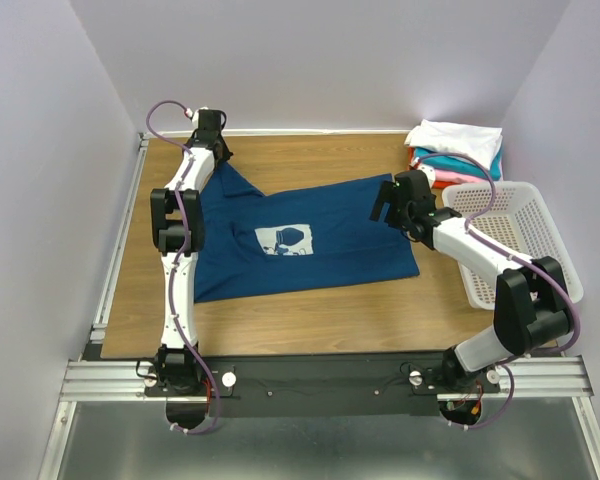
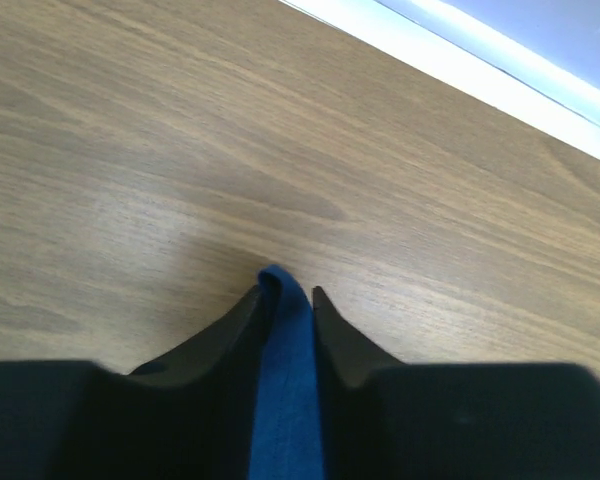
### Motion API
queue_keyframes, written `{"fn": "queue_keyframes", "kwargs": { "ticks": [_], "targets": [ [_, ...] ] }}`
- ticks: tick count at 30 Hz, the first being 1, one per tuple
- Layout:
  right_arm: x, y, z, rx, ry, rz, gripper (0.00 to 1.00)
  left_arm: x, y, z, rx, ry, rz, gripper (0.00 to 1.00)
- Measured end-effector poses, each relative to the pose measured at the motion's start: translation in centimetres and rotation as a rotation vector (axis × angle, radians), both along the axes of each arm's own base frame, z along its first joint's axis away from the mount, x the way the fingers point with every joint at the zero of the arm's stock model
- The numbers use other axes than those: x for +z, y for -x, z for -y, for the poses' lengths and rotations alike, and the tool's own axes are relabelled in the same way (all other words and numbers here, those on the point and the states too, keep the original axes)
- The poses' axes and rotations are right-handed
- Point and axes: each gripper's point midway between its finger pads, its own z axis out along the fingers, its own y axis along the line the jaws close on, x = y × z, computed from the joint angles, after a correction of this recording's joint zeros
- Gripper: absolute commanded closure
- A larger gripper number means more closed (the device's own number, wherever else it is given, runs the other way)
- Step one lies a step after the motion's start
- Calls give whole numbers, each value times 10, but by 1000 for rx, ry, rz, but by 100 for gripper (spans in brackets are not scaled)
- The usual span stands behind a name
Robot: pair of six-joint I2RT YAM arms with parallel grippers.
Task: Fold and stack the t-shirts
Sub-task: Fold the tshirt
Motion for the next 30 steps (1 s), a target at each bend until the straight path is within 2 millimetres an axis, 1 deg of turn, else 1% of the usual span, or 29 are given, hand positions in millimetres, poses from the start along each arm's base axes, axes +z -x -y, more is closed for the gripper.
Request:
{"fn": "queue_keyframes", "kwargs": {
  "ticks": [1,7,9,11,12,15,17,20,23,24,26,30],
  "targets": [
    [0,0,0,0,0,0,0,-1,0,0,1,1,-2,100],
    [-2,-1,3,-11,11,-4,0,-2,2,0,3,3,-10,100],
    [-3,-8,3,-21,19,-9,0,-3,3,0,3,2,-12,100],
    [-4,-19,3,-36,31,-13,0,-3,13,0,3,2,-32,100],
    [-3,-27,3,-45,36,-9,0,-2,17,-1,4,2,-36,100],
    [-1,-57,1,-76,58,10,0,12,31,-1,2,0,-41,100],
    [3,-82,-2,-93,75,36,0,32,36,-2,-1,-3,-19,100],
    [1,-111,-1,-113,124,58,0,66,45,-3,-4,-6,21,100],
    [-11,-131,4,-126,188,52,0,87,56,-3,-3,-6,47,100],
    [-14,-137,5,-129,207,52,0,92,62,-3,-2,-5,48,100],
    [-19,-150,11,-143,242,53,1,94,72,-3,1,-2,42,100],
    [-27,-168,21,-162,279,55,3,88,97,-4,13,7,8,100]
  ]
}}
